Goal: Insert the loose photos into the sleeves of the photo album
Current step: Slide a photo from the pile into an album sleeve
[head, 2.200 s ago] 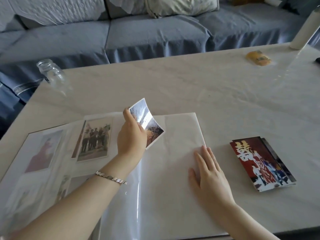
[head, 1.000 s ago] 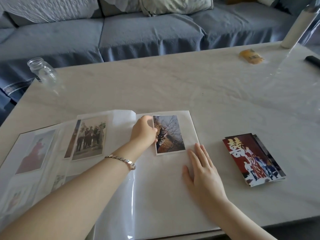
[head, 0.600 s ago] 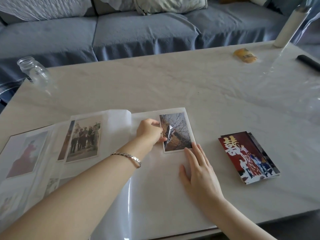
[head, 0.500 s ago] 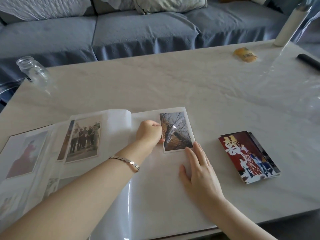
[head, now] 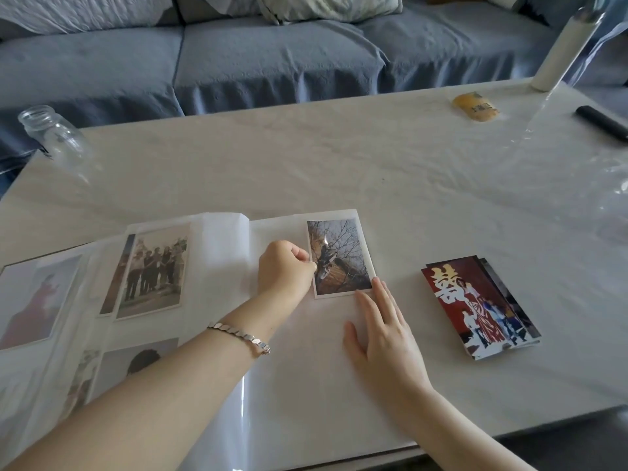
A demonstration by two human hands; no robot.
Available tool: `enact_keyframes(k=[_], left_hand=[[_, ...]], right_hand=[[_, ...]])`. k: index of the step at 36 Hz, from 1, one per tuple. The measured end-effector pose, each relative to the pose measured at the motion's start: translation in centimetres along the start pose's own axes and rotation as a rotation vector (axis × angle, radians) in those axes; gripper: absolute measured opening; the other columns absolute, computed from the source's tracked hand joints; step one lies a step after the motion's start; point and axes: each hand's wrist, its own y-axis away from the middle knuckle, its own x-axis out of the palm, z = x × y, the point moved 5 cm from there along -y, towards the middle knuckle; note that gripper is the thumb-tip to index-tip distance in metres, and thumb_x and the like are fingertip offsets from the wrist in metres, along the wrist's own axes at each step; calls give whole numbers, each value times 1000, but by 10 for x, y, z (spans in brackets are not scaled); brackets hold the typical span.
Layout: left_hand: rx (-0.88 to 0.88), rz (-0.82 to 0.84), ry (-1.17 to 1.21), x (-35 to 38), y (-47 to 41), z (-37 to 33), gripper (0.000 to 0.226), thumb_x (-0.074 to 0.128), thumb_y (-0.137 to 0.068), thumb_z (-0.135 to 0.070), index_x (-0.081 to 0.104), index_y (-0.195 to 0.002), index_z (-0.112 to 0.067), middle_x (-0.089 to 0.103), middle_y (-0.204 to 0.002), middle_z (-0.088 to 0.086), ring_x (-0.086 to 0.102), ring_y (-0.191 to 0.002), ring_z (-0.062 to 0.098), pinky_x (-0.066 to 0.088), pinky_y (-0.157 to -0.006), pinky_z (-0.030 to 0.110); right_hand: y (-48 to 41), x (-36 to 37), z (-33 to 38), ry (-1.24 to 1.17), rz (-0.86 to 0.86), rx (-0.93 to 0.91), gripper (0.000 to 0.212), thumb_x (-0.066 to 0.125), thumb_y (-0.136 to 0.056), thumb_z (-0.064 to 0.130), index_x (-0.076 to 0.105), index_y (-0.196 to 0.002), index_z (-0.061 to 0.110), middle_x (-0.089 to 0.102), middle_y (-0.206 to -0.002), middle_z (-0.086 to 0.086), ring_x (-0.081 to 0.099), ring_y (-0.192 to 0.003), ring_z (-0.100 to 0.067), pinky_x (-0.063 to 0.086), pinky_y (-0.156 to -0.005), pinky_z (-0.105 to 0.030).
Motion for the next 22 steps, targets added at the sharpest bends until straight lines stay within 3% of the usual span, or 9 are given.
enact_keyframes(k=[5, 12, 16, 20, 22], left_hand=[[-75, 54, 108, 0, 2, 2, 19, 61, -74, 5, 58, -65, -11, 65, -60, 5, 62, -50, 19, 59, -71, 36], [-101, 120, 154, -1, -1, 4, 15, 59, -77, 6, 58, -71, -7, 64, -59, 4, 63, -55, 18, 59, -76, 39], [31, 58, -9, -2, 3, -2, 16, 65, -77, -8, 56, -68, -18, 65, -71, -1, 64, -72, 20, 52, -69, 28], [92, -28, -30, -1, 7, -5, 13, 72, -77, -14, 60, -73, -14, 57, -68, -8, 53, -64, 9, 36, -50, 11], [113, -77, -31, -2, 8, -5, 10, 71, -79, -14, 62, -75, -12, 58, -67, -6, 50, -60, 5, 35, -46, 8]], right_hand=[[1, 0, -1, -19, 10, 1, 48, 38, -83, 37, 59, -116, 8, 49, -136, -19, 50, -124, -33, 41, -94, -39], [1, -2, 0, -66, 15, 34, 51, 40, -81, 37, 58, -117, 6, 51, -134, -18, 55, -119, -32, 35, -94, -37], [1, -4, 0, -87, 21, 46, 52, 40, -80, 38, 56, -118, 6, 51, -134, -17, 55, -118, -31, 34, -95, -35], [1, -4, 0, -96, 40, 54, 52, 38, -81, 39, 56, -119, 8, 48, -137, -16, 53, -121, -30, 33, -96, -32], [1, -4, 0, -100, 52, 56, 53, 37, -81, 40, 55, -119, 8, 47, -139, -15, 52, -122, -30, 31, -97, -31]])
